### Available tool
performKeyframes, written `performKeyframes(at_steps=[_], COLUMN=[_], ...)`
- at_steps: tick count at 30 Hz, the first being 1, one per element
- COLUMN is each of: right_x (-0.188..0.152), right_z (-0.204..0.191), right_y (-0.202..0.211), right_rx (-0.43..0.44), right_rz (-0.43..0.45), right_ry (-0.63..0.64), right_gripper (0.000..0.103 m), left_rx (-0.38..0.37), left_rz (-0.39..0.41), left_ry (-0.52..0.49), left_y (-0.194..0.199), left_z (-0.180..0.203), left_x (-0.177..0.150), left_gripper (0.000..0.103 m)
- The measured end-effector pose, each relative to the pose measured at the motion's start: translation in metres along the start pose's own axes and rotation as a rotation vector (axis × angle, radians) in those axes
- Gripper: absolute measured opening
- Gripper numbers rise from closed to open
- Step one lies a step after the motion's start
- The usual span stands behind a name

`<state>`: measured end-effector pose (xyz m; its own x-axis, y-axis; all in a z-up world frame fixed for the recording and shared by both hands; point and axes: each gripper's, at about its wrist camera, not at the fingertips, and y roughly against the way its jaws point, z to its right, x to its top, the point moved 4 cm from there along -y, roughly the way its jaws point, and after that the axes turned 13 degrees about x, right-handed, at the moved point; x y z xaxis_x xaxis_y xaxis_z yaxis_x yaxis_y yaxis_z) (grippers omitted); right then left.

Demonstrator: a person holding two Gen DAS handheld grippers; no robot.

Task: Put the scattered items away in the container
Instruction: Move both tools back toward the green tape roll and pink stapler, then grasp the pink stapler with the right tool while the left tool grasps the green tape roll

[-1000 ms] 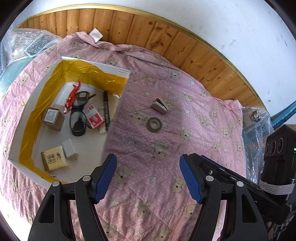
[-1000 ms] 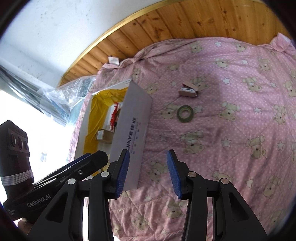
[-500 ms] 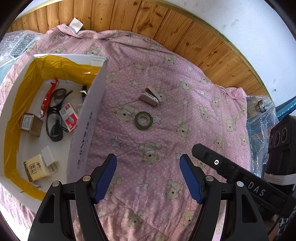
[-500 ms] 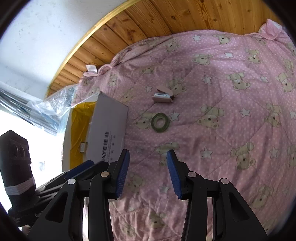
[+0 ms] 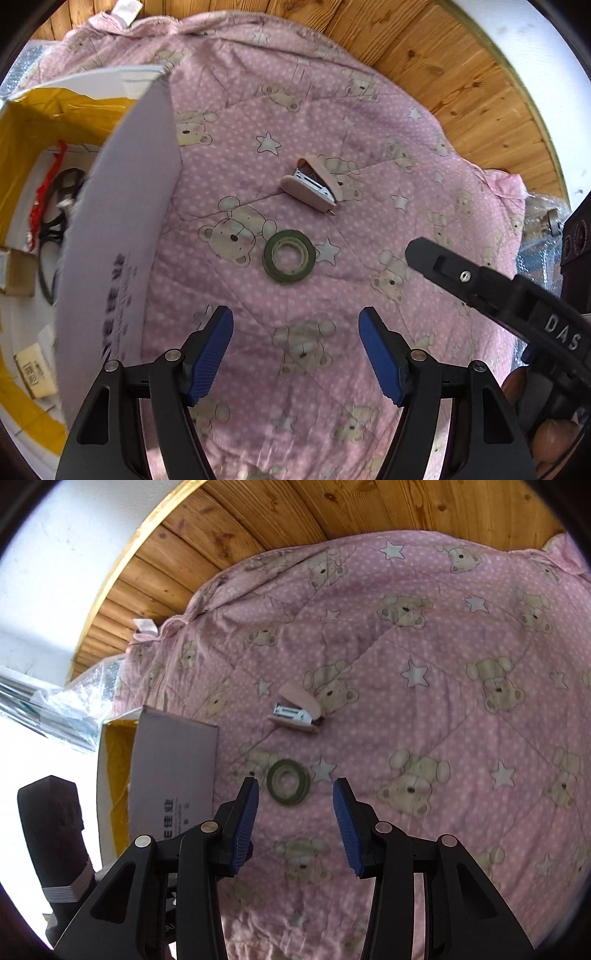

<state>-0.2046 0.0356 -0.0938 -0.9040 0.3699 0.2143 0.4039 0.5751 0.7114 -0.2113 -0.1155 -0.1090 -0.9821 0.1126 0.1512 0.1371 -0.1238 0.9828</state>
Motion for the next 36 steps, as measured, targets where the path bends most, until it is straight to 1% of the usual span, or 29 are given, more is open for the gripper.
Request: performKeyframes(at_steps=[6,13,14,15,16,17,18,20,22,24,26,27,28,30,33,36], right_x=[0.025,0.05,0.053,0.055,0.057,0.058,0.058,0.054,0.046,0.035,0.028,0.029,0.031,0.04,0.052,0.055], right_z=[0.011,0.017,0.018,0.019,0.021,0.022,0.022,0.02,0.014,0.007,0.003,0.004,0.007,0.016,0.024,0.026], right_y=[-0.029,-0.067,-0.072,-0.077,-0.082,-0.087,-0.092,-0.095,-0.095,-0.095,-0.092,-0.09,-0.087,-0.083,-0.09,-0.108], right_rx=[-0.01,-0.043,-0.051,-0.058,-0.065,-0.071,-0.072,-0.069,-0.025,0.027,0.05,0.041,0.032,0.01,-0.015,-0.012], right_rz=[-0.028,-0.054,-0.056,-0.061,-0.067,-0.073,-0.089,-0.106,-0.138,-0.184,-0.196,-0.176,-0.156,-0.106,-0.092,-0.125], right_ry=[0.008,0.054,0.06,0.065,0.07,0.076,0.082,0.104,0.11,0.124,0.133,0.124,0.113,0.074,0.06,0.065], right_gripper=[0.046,0.045,0.042,0.037,0.035,0.027,0.023,0.022,0.02,0.02,0.02,0.02,0.023,0.038,0.039,0.039], left_rx=[0.008,0.016,0.016,0.016,0.017,0.019,0.019,0.02,0.025,0.027,0.024,0.02,0.017,0.012,0.009,0.009], left_rz=[-0.028,-0.061,-0.065,-0.067,-0.069,-0.072,-0.078,-0.091,-0.099,-0.101,-0.103,-0.104,-0.105,-0.099,-0.086,-0.082], left_ry=[0.032,0.061,0.064,0.063,0.062,0.061,0.059,0.058,0.055,0.046,0.044,0.047,0.05,0.053,0.058,0.063], left_y=[-0.028,-0.053,-0.056,-0.058,-0.06,-0.062,-0.064,-0.067,-0.069,-0.069,-0.069,-0.068,-0.068,-0.065,-0.062,-0.062], left_z=[-0.007,-0.016,-0.016,-0.017,-0.017,-0.018,-0.019,-0.021,-0.023,-0.023,-0.023,-0.023,-0.023,-0.023,-0.024,-0.026], left_x=[0.018,0.029,0.03,0.03,0.03,0.03,0.029,0.025,0.021,0.016,0.013,0.012,0.011,0.014,0.018,0.022], left_gripper=[0.071,0.071,0.071,0.071,0.071,0.071,0.071,0.071,0.071,0.071,0.071,0.071,0.071,0.071,0.071,0.071])
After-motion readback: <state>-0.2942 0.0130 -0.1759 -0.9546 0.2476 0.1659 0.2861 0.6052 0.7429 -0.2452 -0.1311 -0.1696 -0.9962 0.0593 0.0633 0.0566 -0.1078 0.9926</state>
